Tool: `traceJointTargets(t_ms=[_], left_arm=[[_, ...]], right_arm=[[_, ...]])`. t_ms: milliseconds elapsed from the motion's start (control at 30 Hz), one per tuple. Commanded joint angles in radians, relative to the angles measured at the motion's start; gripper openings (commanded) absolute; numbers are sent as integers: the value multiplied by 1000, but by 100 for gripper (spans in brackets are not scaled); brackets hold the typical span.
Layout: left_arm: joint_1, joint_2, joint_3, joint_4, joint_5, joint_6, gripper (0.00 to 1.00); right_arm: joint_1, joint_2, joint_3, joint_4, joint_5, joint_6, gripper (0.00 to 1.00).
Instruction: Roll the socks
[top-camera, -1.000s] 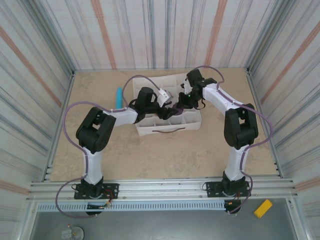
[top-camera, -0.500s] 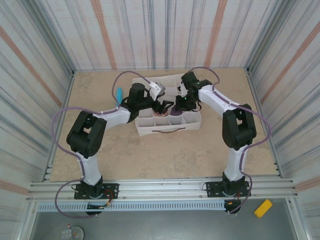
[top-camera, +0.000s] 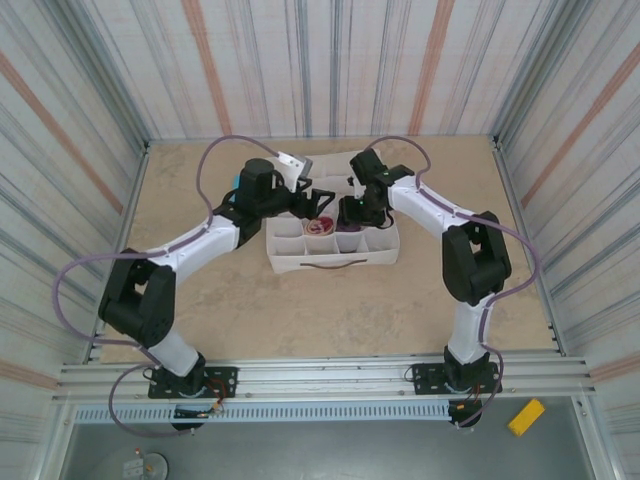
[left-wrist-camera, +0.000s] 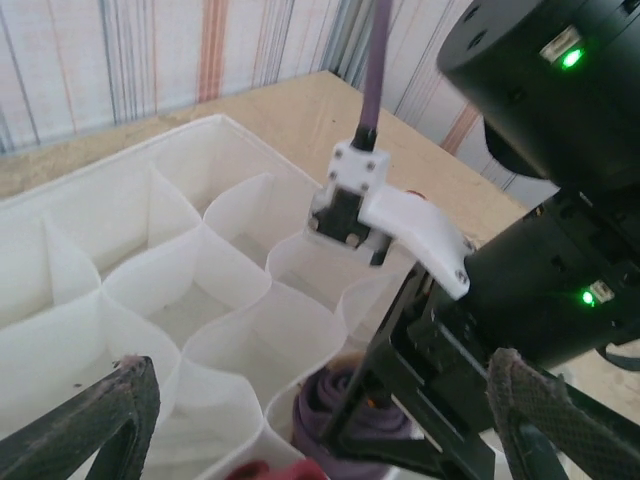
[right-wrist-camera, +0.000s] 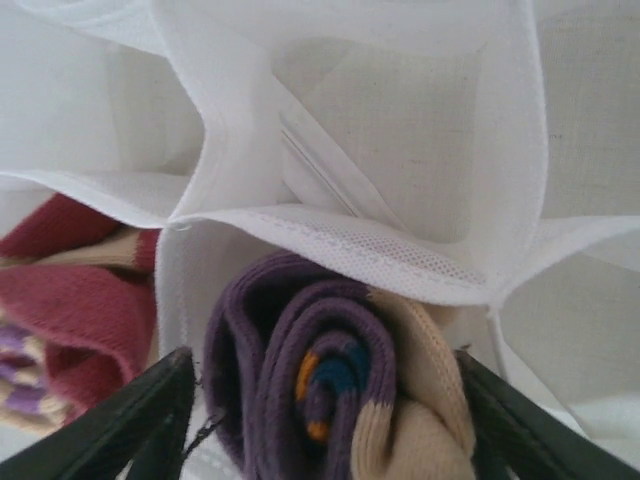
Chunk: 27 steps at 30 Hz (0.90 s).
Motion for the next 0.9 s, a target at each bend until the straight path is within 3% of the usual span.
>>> traceJointTargets(t_ms=[0,100,167,333,433,567,700,867], left_arm=[[18,-93,-35,-105,-23,-85,87],[32,-166,-70,-135,-5,-132,88],[41,-207,-78,-176,8,-156,88],[42,-325,-106,-307,-2,-150,89],[45,-423,-181,-301,-42,-137,97],[80,-517,-202,-425,-82,-139,99],[118,-582,-212,-526,-86,-148,99],[154,-620,-198,-640,-136,-144,99]], right_arm=[[4,-83,21,-35,15,-6,76],[18,-124,18,-59,24,-26,93],[33,-151,16,-96,33,-34,98],[119,-275,-85,-105,83,-35,99],[203,-349,-167,-97,105,-17,99],[341,-388,-279,-40,138,68,99],[459,-359,-342,53,168,151,99],[485,-238,-333,156,150,204,99]])
